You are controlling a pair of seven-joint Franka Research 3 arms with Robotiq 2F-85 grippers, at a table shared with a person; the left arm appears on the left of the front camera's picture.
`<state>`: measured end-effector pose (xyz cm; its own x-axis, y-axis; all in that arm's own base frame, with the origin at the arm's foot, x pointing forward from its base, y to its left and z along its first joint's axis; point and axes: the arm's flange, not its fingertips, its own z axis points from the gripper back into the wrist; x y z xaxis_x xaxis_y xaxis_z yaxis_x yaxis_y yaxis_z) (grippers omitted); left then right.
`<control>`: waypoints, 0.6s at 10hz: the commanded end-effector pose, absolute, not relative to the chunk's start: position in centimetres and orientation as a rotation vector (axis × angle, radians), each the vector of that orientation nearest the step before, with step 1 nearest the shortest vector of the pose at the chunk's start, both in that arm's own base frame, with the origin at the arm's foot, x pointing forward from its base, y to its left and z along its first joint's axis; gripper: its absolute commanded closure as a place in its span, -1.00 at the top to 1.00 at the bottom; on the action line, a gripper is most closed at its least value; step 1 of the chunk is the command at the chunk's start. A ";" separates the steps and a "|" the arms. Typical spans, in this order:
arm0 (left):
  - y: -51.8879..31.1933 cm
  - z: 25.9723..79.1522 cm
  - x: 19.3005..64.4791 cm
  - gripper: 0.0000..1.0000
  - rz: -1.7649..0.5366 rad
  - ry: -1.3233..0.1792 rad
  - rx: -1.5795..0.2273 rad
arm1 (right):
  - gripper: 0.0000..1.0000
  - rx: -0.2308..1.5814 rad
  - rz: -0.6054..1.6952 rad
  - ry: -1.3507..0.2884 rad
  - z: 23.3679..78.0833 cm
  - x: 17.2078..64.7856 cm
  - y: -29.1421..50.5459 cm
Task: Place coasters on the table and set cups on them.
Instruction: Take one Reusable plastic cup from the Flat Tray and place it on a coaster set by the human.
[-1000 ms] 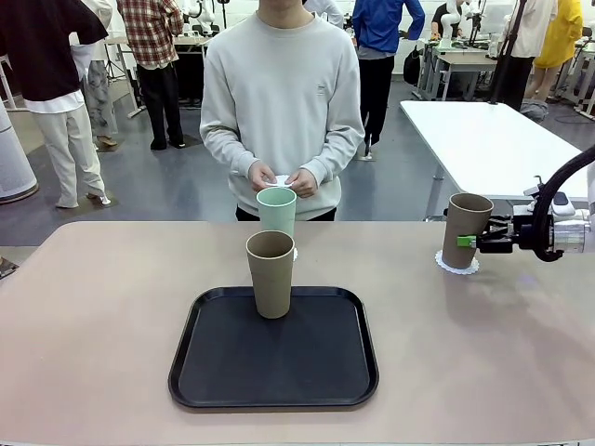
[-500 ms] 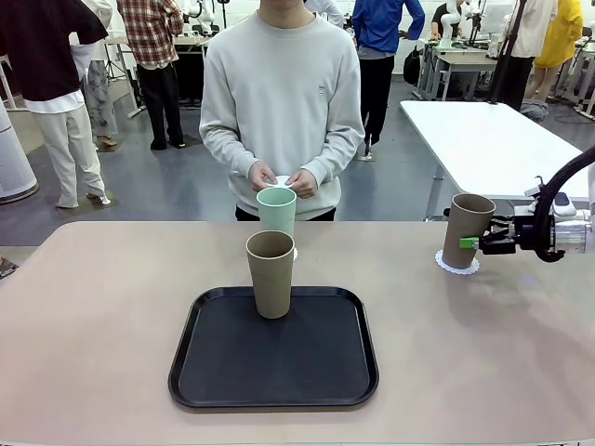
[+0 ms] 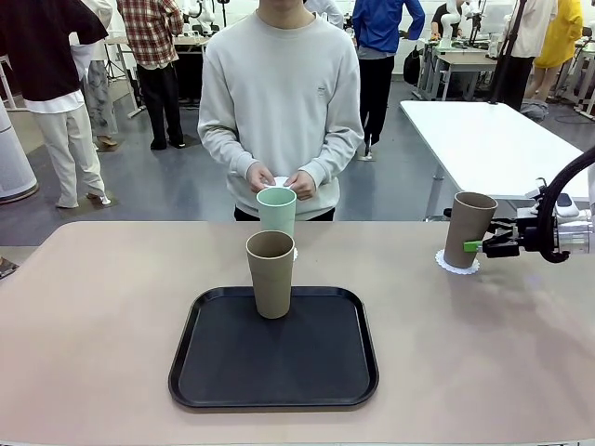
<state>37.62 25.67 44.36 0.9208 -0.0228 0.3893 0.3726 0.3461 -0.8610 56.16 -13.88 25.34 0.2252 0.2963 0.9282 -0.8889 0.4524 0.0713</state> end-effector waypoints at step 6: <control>25.8 44.6 37.5 1.00 -0.267 -0.334 -1.197 | 1.00 0.642 0.901 -0.990 24.9 57.5 -15.9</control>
